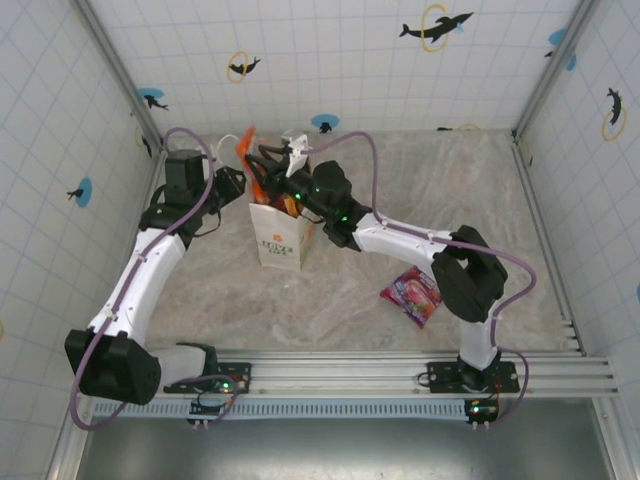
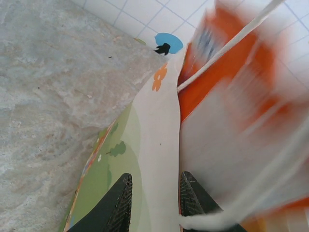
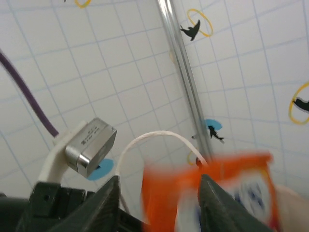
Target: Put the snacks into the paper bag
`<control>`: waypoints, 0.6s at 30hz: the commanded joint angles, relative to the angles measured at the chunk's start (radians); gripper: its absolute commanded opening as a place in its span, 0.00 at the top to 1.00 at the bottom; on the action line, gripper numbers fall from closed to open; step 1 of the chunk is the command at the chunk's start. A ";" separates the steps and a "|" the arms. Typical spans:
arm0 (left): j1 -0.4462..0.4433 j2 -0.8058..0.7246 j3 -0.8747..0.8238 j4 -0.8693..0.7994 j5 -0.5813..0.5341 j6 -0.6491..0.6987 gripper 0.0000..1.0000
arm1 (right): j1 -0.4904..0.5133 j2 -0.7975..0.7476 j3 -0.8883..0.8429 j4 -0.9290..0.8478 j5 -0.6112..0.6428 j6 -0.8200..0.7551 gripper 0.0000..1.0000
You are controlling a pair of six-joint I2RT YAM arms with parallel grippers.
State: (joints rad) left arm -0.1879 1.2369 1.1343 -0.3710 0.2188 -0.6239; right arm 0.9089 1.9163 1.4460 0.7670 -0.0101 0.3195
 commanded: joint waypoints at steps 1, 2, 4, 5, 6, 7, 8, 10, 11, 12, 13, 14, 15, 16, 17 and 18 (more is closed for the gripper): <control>0.009 -0.020 0.033 -0.025 -0.022 0.034 0.70 | -0.007 -0.007 0.046 0.030 -0.029 0.000 0.47; 0.010 -0.020 0.033 -0.026 -0.023 0.034 0.69 | -0.008 -0.012 0.042 0.025 -0.032 -0.002 0.46; 0.009 -0.019 0.032 -0.025 -0.023 0.035 0.69 | -0.010 -0.023 0.033 0.022 -0.036 -0.004 0.46; 0.010 -0.018 0.032 -0.025 -0.021 0.032 0.69 | -0.010 -0.030 0.027 0.023 -0.036 -0.004 0.46; 0.008 -0.018 0.030 -0.024 -0.020 0.032 0.69 | -0.011 -0.035 0.020 0.024 -0.038 -0.004 0.46; 0.008 -0.017 0.029 -0.021 -0.017 0.030 0.69 | -0.012 -0.043 0.015 0.025 -0.042 -0.006 0.46; 0.008 -0.017 0.027 -0.018 -0.012 0.030 0.69 | -0.011 -0.052 0.013 0.020 -0.046 -0.012 0.46; 0.008 -0.016 0.026 -0.009 -0.001 0.029 0.70 | -0.010 -0.072 0.016 -0.007 -0.056 -0.032 0.47; 0.009 -0.017 0.024 -0.005 0.007 0.027 0.69 | -0.008 -0.086 0.015 -0.025 -0.056 -0.042 0.47; 0.009 -0.017 0.024 0.001 0.016 0.027 0.69 | -0.008 -0.100 0.011 -0.041 -0.056 -0.050 0.47; 0.009 -0.017 0.022 0.007 0.026 0.029 0.70 | -0.008 -0.119 0.003 -0.056 -0.053 -0.060 0.47; 0.009 -0.017 0.021 0.012 0.033 0.030 0.69 | -0.008 -0.138 -0.009 -0.067 -0.048 -0.069 0.47; 0.009 -0.016 0.021 0.014 0.036 0.028 0.69 | -0.009 -0.158 -0.023 -0.076 -0.045 -0.077 0.47; 0.008 -0.016 0.021 0.016 0.037 0.028 0.69 | -0.008 -0.185 -0.041 -0.089 -0.038 -0.090 0.47; 0.009 -0.015 0.019 0.015 0.039 0.028 0.69 | -0.009 -0.214 -0.061 -0.109 -0.028 -0.104 0.47; 0.009 -0.014 0.018 0.018 0.039 0.029 0.69 | -0.009 -0.241 -0.080 -0.130 -0.019 -0.115 0.47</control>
State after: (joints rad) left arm -0.1879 1.2369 1.1343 -0.3756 0.2352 -0.6090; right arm 0.9012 1.7802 1.4017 0.6670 -0.0517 0.2535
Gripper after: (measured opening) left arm 0.307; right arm 0.527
